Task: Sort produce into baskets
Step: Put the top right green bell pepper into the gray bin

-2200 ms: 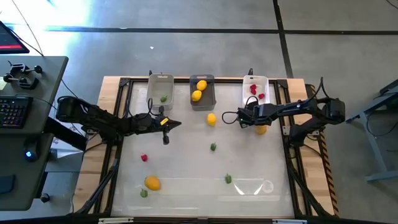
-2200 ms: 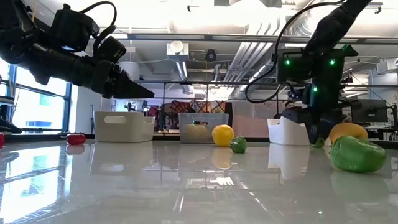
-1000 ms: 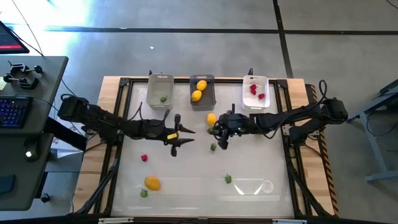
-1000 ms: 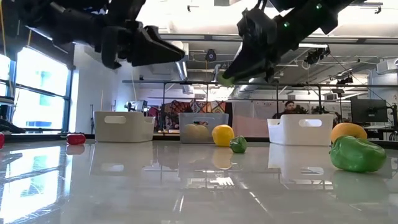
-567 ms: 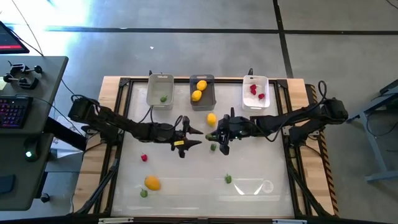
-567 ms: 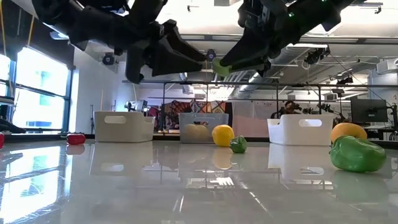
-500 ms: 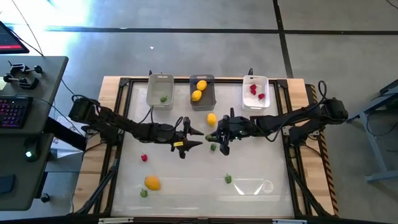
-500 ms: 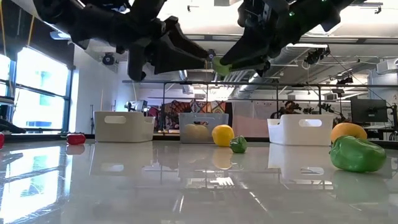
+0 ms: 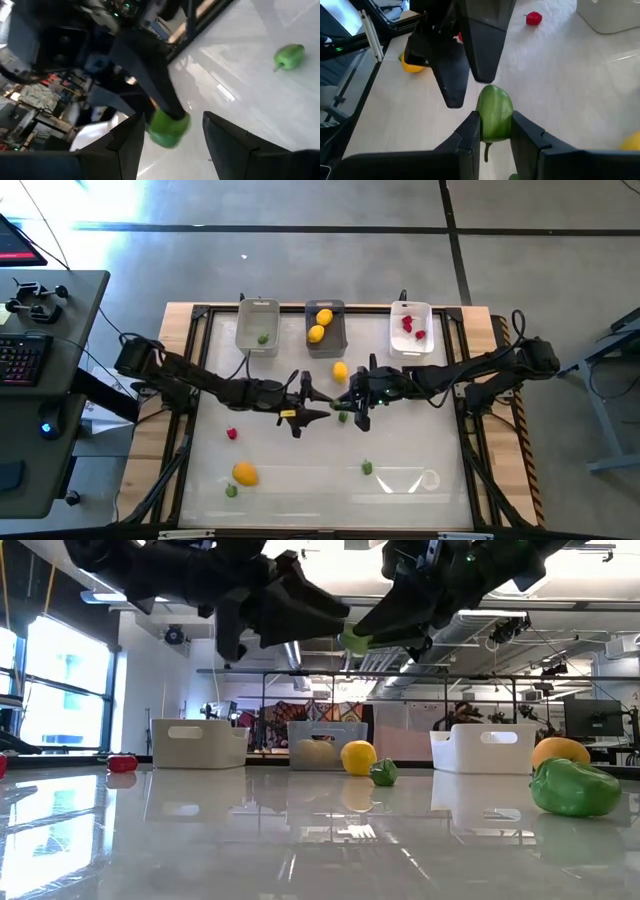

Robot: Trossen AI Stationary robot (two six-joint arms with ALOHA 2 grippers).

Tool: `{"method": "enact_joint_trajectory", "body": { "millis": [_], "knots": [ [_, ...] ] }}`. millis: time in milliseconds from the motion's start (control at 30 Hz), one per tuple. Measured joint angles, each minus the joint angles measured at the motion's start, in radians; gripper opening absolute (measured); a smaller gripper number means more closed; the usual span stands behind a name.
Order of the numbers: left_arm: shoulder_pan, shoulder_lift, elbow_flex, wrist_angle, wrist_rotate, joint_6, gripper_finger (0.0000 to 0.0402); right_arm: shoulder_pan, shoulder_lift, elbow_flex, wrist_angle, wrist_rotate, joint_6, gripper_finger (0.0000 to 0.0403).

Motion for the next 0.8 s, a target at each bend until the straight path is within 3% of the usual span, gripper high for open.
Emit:
{"method": "enact_joint_trajectory", "body": {
  "millis": [467, 800],
  "knots": [
    [-0.007, 0.071, 0.045, -0.029, -0.03, 0.016, 0.0186, 0.0, 0.014, 0.0, 0.01, -0.045, -0.001, 0.0067],
    [-0.011, 0.071, 0.045, -0.029, -0.04, 0.017, 0.0125, 0.006, 0.014, 0.0, 0.016, -0.052, -0.018, 0.0067]
  ]
}}
